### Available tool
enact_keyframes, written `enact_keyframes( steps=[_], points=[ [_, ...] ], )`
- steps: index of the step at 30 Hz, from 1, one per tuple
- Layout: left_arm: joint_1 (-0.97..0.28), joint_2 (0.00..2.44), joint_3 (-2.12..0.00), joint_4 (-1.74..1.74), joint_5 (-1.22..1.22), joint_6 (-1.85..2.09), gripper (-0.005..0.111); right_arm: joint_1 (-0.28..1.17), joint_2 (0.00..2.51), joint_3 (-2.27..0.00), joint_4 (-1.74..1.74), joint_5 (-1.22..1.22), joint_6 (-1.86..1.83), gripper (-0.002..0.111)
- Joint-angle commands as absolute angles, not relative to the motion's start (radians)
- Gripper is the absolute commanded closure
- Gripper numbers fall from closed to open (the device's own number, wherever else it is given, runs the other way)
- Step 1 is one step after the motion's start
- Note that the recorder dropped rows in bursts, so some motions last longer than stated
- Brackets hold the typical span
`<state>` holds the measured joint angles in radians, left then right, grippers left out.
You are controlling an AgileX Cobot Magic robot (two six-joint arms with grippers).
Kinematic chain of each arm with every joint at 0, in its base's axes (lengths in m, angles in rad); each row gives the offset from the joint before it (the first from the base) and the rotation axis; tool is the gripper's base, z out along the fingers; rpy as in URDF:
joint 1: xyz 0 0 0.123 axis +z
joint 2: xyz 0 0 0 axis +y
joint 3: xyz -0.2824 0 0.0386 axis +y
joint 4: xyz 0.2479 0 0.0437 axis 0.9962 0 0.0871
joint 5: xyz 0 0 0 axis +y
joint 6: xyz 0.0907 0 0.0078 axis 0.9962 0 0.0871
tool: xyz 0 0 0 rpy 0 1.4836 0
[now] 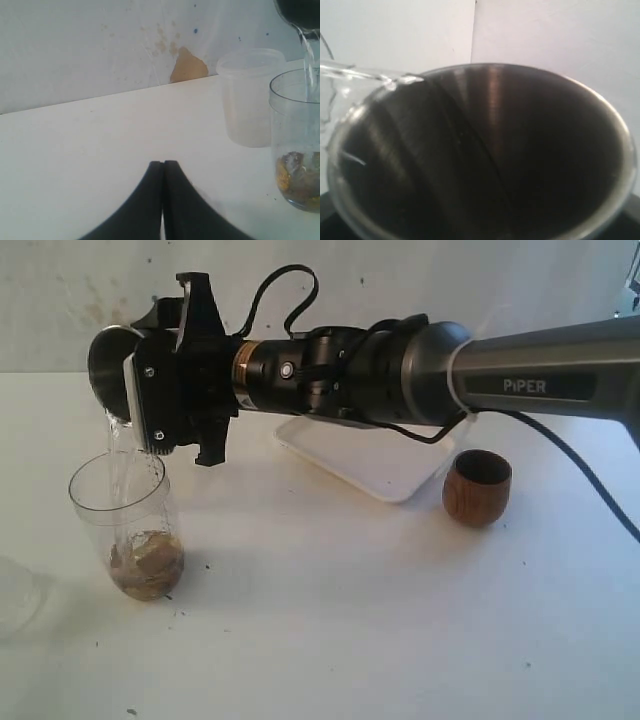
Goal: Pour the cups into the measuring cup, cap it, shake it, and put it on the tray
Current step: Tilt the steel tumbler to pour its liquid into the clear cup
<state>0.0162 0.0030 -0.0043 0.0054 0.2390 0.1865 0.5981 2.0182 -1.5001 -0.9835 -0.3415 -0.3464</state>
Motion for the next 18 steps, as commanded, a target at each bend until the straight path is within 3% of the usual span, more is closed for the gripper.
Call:
enact_keyframes(
  steps=[1,18],
  points=[
    [0.010,0.000,0.000,0.005,0.233,0.184,0.106,0.610,2.005,-1.514,-0.969,-0.364,-0.423,0.108],
    [0.010,0.000,0.000,0.005,0.233,0.184,0.106,0.610,2.005,-1.514,-0.969,-0.360,-0.455,0.108]
  ],
)
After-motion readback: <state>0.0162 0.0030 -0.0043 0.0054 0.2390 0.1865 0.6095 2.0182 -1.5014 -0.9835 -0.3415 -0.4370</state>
